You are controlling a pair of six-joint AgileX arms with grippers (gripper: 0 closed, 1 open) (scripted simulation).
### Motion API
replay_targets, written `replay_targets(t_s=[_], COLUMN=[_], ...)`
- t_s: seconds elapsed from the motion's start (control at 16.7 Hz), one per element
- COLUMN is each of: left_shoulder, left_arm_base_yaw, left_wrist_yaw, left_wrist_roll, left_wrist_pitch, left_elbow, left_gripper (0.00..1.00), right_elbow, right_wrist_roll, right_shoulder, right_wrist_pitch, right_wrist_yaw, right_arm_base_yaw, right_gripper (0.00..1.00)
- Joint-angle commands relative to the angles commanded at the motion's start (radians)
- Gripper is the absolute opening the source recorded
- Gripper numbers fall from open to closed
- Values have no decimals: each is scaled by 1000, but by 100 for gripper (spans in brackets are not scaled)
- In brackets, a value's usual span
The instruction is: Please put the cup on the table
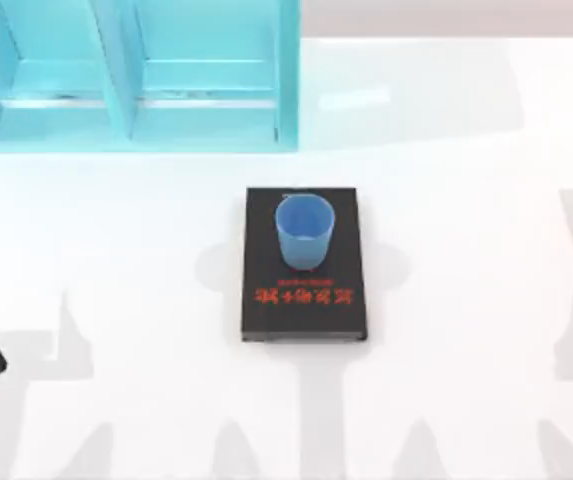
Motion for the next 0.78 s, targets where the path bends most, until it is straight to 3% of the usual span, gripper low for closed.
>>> replay_targets(t_s=[0.36,0.78], left_shoulder=[83,526], left_arm_base_yaw=[-24,-143], left_wrist_yaw=[-3,-18], left_wrist_roll=[-25,-155], left_wrist_pitch=[-61,-374], left_elbow=[95,597], left_gripper=[100,100], right_elbow=[0,0], right_wrist_roll=[0,0], right_shoulder=[0,0], right_wrist_pitch=[0,0], right_wrist_yaw=[0,0], right_arm_base_yaw=[0,0], right_gripper=[100,100])
